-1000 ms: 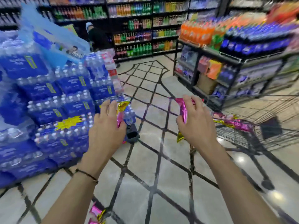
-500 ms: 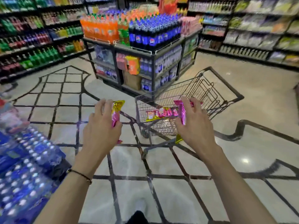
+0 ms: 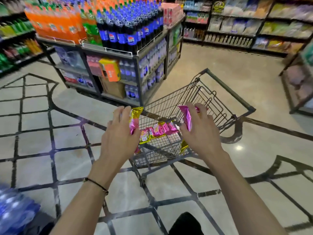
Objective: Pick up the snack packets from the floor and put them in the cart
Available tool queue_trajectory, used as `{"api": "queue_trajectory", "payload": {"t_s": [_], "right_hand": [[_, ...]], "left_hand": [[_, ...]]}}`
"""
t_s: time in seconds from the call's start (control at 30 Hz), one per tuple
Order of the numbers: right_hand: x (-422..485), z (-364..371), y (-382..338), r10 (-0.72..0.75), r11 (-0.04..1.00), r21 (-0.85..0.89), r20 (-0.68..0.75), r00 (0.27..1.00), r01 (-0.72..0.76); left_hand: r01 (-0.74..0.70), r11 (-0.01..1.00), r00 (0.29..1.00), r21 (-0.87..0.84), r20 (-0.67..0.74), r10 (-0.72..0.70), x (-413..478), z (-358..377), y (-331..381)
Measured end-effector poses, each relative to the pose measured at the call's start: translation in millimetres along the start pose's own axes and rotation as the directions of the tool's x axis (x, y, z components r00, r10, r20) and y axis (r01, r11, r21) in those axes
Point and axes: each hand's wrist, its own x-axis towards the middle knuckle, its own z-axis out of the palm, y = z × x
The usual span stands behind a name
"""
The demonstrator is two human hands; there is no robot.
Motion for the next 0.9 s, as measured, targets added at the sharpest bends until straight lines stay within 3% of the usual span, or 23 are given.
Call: {"api": "queue_trajectory", "payload": {"t_s": [0.23,0.57,0.77,0.9], "right_hand": [[123.9,69.0,53.5,0.003,1.0,-0.005,0.11,0.994,-0.002],[303.5,173.2,125.3,-0.111,0.993,-0.008,0.359,0.927,0.122],[344.4,249.5,165.9,-0.082,0.994,-0.02,0.505,0.859,0.107],[339.5,315.3,196.6,-0.036,0.991,-0.074,0.639,0.769,0.107]], "left_hand": [[0.062,0.998,0.997,-0.025,0.057,-0.06,109.3,85.9,-6.1],[0.284,0.959,0.951,-0.004,0.131,-0.281,252.3,215.1,3.1],[0.371,0.928,0.904,0.039,0.213,-0.37,286.7,294.2,-25.5],[0.438,0.898,0.843,0.043,0.325,-0.427,277.3,361.6,-53.2]]}}
